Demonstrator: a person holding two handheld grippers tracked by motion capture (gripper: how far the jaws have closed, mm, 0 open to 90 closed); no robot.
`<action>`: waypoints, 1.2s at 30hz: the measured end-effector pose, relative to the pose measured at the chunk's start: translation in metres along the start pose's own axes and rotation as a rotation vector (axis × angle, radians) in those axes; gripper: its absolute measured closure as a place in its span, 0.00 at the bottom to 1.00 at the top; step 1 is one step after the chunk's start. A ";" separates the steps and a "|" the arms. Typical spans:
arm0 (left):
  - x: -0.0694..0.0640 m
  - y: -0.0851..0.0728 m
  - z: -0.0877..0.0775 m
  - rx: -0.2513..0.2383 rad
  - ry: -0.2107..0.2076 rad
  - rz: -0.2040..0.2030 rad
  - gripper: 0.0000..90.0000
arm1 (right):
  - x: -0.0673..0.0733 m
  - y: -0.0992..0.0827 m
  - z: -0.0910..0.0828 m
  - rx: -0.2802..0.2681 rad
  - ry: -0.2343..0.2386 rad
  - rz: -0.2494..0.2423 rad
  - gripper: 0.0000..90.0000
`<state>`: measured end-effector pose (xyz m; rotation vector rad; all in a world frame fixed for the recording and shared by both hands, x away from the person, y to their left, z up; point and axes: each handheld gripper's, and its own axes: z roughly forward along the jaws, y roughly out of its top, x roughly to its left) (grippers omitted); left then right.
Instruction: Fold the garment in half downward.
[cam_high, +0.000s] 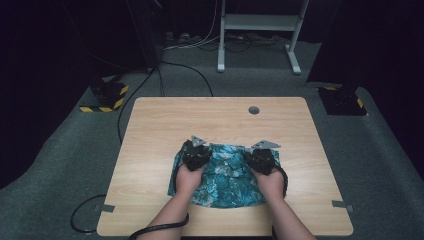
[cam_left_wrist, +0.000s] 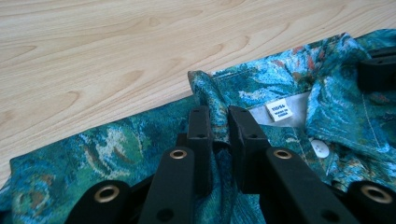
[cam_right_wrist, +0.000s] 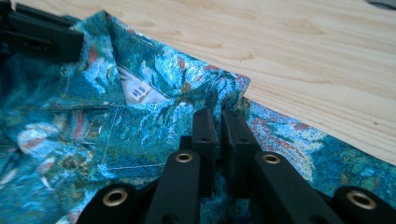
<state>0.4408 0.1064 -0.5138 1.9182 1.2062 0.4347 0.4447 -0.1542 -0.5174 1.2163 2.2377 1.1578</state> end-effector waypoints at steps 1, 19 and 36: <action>0.000 -0.001 -0.002 -0.005 -0.002 0.002 0.88 | 0.001 0.000 -0.002 -0.010 0.000 -0.007 0.94; -0.011 -0.024 -0.036 -0.071 -0.054 0.015 0.89 | 0.021 -0.019 -0.038 -0.082 0.040 -0.079 0.92; -0.022 -0.059 -0.048 -0.043 -0.045 -0.008 0.87 | 0.034 -0.053 -0.050 -0.046 0.065 -0.069 0.89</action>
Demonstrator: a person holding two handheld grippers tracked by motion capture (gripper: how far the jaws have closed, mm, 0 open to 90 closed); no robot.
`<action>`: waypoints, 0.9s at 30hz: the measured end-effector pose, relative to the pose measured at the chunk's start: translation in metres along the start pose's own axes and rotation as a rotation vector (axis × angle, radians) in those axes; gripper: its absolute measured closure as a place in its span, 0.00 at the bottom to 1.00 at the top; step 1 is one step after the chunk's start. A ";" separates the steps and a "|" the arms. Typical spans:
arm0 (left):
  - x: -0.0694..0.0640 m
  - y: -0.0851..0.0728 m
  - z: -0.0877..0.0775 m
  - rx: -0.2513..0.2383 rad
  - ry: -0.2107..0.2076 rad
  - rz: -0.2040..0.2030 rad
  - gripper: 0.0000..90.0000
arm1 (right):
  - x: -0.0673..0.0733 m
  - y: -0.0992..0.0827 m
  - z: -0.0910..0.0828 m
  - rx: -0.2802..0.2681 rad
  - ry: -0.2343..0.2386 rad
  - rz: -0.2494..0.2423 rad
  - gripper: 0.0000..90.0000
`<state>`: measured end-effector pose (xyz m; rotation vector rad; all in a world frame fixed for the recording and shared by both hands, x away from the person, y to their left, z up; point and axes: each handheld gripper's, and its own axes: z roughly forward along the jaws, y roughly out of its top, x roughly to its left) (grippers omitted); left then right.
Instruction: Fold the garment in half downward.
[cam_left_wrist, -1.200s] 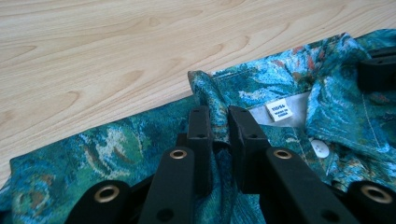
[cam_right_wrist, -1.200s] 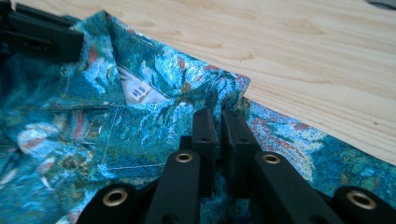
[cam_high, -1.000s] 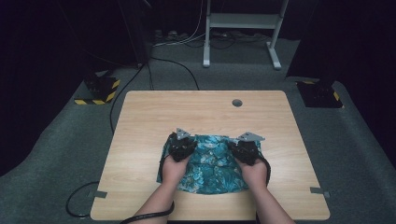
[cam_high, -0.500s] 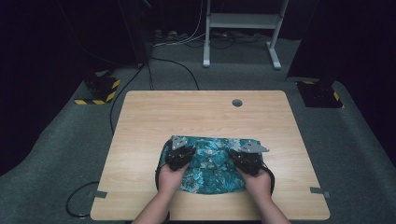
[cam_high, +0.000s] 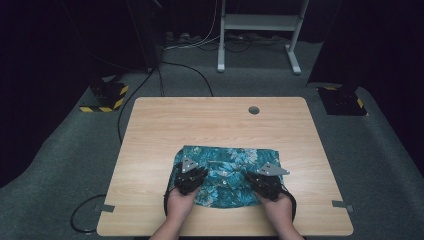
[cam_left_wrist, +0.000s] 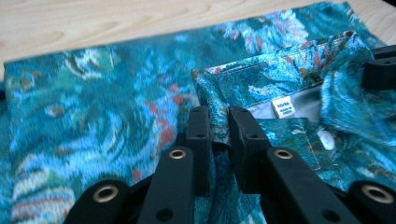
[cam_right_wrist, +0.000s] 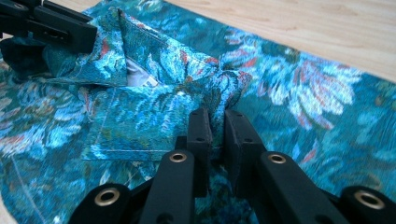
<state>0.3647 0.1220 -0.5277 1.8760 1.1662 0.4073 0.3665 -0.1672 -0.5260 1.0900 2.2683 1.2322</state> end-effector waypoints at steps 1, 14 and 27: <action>0.000 -0.001 0.000 0.000 0.000 -0.008 0.87 | 0.000 -0.001 0.000 0.001 -0.001 0.004 0.89; -0.002 -0.005 -0.012 -0.018 0.019 -0.028 0.67 | 0.000 -0.010 -0.011 -0.009 -0.005 0.029 0.73; 0.038 0.028 0.005 0.055 0.107 -0.046 0.39 | -0.028 0.020 0.001 0.038 -0.107 0.069 0.31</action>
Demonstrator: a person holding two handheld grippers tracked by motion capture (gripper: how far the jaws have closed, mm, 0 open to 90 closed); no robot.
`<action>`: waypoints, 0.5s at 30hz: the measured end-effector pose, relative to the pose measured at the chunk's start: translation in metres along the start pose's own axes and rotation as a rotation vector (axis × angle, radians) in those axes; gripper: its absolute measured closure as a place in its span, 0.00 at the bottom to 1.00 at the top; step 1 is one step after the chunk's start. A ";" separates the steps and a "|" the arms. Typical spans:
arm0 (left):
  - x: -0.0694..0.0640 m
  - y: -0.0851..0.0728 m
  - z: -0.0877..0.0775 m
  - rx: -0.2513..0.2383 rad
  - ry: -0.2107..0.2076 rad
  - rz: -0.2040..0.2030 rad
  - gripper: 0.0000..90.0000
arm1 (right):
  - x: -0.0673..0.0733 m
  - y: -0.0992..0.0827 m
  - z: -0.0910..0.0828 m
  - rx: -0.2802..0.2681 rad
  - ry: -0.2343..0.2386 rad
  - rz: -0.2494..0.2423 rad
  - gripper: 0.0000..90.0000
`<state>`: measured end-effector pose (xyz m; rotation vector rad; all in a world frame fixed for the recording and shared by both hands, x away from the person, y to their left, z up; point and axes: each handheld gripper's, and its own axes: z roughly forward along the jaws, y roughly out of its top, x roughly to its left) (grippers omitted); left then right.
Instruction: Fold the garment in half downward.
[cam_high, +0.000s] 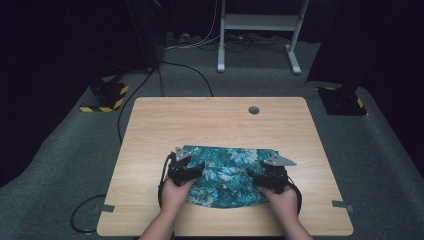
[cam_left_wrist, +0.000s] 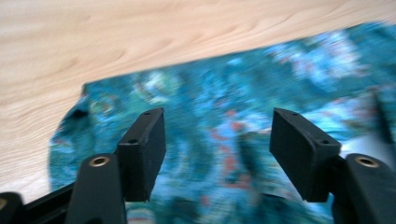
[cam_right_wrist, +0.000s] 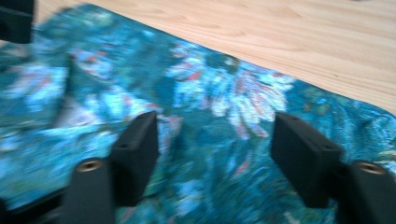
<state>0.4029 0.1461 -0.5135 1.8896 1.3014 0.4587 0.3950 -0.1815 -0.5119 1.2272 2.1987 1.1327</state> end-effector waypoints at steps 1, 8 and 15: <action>0.004 -0.001 0.004 0.023 0.011 -0.007 0.39 | -0.001 0.001 0.004 0.014 -0.016 -0.003 0.29; 0.008 -0.011 0.015 0.071 0.018 -0.001 0.36 | -0.003 0.002 0.022 0.087 -0.091 -0.013 0.19; 0.000 -0.017 0.012 0.048 0.007 0.006 0.34 | -0.004 -0.006 0.026 0.104 -0.091 0.000 0.16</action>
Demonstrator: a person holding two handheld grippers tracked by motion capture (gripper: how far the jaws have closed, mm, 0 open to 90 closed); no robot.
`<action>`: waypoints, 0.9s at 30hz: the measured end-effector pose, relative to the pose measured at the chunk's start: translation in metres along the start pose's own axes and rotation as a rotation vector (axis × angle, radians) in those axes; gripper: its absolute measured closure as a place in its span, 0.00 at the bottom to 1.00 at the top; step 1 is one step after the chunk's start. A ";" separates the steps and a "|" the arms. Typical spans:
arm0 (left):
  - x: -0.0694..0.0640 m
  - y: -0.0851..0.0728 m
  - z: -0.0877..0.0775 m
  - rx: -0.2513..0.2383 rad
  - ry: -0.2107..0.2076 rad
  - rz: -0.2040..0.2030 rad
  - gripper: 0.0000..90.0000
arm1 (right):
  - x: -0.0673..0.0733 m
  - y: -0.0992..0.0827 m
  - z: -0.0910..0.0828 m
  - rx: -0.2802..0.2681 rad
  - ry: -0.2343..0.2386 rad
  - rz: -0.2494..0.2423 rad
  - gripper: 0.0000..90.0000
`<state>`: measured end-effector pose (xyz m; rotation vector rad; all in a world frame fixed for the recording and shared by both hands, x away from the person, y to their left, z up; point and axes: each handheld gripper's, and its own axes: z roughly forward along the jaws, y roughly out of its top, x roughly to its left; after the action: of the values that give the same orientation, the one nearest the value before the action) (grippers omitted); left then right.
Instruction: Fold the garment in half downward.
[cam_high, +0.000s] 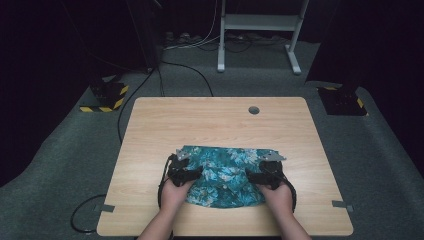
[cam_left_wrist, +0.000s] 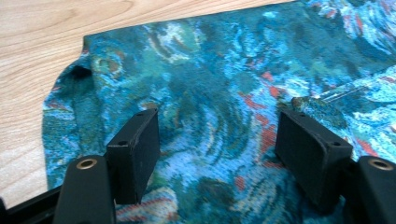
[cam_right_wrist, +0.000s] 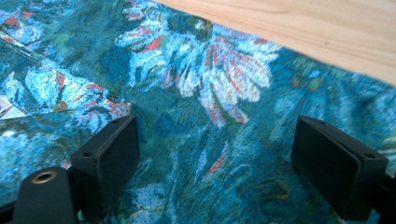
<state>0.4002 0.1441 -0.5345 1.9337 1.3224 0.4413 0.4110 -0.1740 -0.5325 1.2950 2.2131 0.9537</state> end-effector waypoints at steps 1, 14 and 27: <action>-0.001 -0.001 -0.001 -0.003 -0.005 0.000 0.34 | 0.000 -0.001 0.000 -0.002 0.005 0.002 0.16; -0.010 -0.014 -0.025 -0.055 -0.067 0.013 0.33 | 0.003 -0.013 -0.019 -0.063 0.096 0.016 0.10; -0.010 -0.033 -0.042 -0.068 -0.125 -0.004 0.32 | 0.004 -0.018 -0.034 -0.118 0.129 0.015 0.07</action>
<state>0.3478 0.1579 -0.5299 1.8705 1.2162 0.3531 0.3766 -0.1883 -0.5221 1.2302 2.2068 1.1849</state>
